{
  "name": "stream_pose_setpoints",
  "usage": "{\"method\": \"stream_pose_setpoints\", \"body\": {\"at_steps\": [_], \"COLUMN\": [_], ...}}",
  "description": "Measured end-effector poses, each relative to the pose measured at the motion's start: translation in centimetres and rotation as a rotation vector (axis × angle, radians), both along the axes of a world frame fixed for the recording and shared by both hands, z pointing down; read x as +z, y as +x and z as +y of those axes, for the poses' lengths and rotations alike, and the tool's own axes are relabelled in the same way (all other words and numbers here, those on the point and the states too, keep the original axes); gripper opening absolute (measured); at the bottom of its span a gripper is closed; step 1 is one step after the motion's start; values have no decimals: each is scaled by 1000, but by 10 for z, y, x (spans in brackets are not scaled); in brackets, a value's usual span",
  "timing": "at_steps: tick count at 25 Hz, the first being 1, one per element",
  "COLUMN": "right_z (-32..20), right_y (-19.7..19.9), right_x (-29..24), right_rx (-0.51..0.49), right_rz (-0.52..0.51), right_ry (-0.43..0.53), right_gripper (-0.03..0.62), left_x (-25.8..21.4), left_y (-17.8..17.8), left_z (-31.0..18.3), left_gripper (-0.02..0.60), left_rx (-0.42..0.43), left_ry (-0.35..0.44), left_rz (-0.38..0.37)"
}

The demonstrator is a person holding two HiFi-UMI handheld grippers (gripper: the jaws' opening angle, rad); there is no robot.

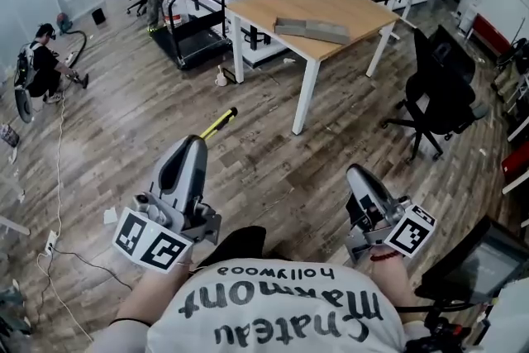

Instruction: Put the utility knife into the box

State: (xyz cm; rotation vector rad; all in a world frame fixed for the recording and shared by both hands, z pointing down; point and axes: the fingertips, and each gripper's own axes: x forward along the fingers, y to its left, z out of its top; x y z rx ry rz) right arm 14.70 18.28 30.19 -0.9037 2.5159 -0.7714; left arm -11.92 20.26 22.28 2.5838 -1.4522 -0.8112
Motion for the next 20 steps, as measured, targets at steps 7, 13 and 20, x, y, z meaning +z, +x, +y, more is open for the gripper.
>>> {"method": "stream_pose_setpoints", "body": {"at_steps": [7,13,20], "right_z": [2,-14,-46], "right_y": [-1,10,2], "right_x": [11,8,15], "right_rx": [11,69,81], "right_rz": [-32,-26,-23], "right_ry": [-31,3,-14], "right_gripper": [49,49,49], "left_x": [-1,-9,1], "left_y": [-4,4,2], "left_z": [-6,-31,-72], "left_gripper": [25,25,25], "left_rx": [-4,44,93], "left_ry": [3,57,51], "left_rz": [-20,3,29]}}
